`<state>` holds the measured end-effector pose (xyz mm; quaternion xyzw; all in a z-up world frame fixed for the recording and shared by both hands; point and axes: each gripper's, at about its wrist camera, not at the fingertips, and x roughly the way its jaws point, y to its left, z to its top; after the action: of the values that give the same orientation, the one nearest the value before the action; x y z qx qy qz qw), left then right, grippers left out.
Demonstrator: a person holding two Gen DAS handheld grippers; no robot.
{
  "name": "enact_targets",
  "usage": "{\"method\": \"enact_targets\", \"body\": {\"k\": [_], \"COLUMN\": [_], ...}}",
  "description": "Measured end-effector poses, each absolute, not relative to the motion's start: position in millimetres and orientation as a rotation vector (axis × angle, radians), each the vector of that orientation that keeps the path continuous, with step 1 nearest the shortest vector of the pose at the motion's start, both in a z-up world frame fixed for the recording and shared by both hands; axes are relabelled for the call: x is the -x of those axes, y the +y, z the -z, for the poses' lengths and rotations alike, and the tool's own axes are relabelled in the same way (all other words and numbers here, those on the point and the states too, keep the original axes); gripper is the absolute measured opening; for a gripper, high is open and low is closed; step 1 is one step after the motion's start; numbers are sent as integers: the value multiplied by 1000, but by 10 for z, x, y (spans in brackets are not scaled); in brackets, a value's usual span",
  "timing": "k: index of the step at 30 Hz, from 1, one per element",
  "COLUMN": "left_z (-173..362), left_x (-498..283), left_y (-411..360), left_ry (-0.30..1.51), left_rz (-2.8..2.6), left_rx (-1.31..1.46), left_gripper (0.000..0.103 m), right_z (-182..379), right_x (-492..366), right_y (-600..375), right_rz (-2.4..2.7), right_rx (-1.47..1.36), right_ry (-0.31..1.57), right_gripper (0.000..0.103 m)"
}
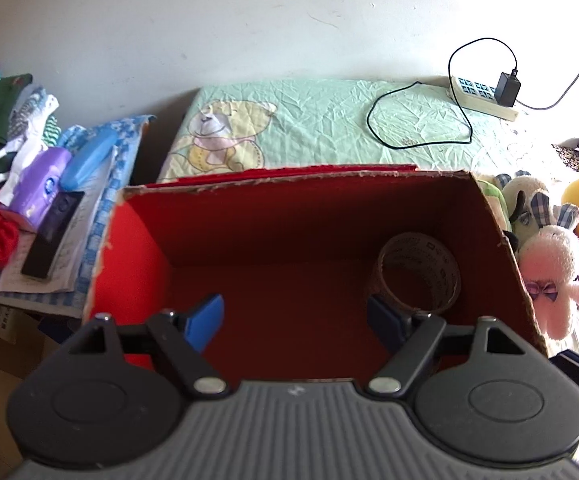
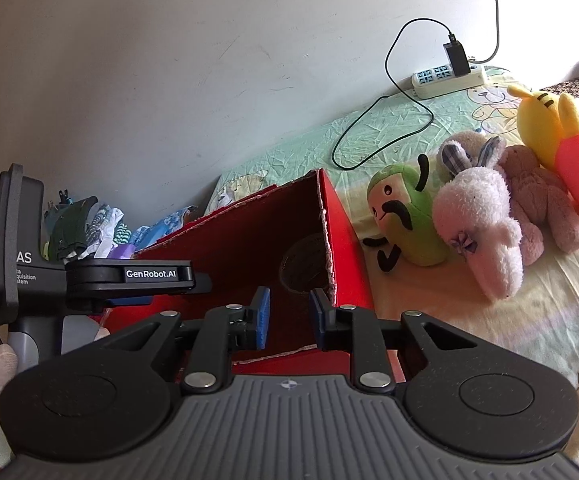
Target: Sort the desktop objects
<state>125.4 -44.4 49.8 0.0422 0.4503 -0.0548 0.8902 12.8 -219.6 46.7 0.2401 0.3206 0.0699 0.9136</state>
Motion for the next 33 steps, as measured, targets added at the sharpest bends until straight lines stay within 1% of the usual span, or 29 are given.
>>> {"method": "enact_targets", "body": {"k": [3, 8, 15, 20, 26, 33], "left_z": [-560, -578, -572, -619, -654, -550], "left_x": [-1123, -983, -803, -674, -482, -252], "left_y": [-451, -469, -518, -498, -438, -425], "left_ry": [909, 917, 927, 908, 893, 918], "left_rz": [67, 14, -49, -97, -149, -174], "left_rx": [-109, -106, -92, -90, -85, -89], "left_gripper": [81, 87, 88, 93, 97, 97], "right_z": [-452, -460, -466, -452, -412, -304], "right_x": [-127, -90, -38, -30, -14, 55], "right_y": [-2222, -2281, -2334, -2329, -2287, -2256], "right_rz": [-179, -207, -260, -303, -353, -395], "right_rx": [-496, -496, -454, -435, -421, -401], "right_ry": [675, 689, 705, 721, 748, 791], "right_gripper": [24, 25, 25, 27, 28, 28]}}
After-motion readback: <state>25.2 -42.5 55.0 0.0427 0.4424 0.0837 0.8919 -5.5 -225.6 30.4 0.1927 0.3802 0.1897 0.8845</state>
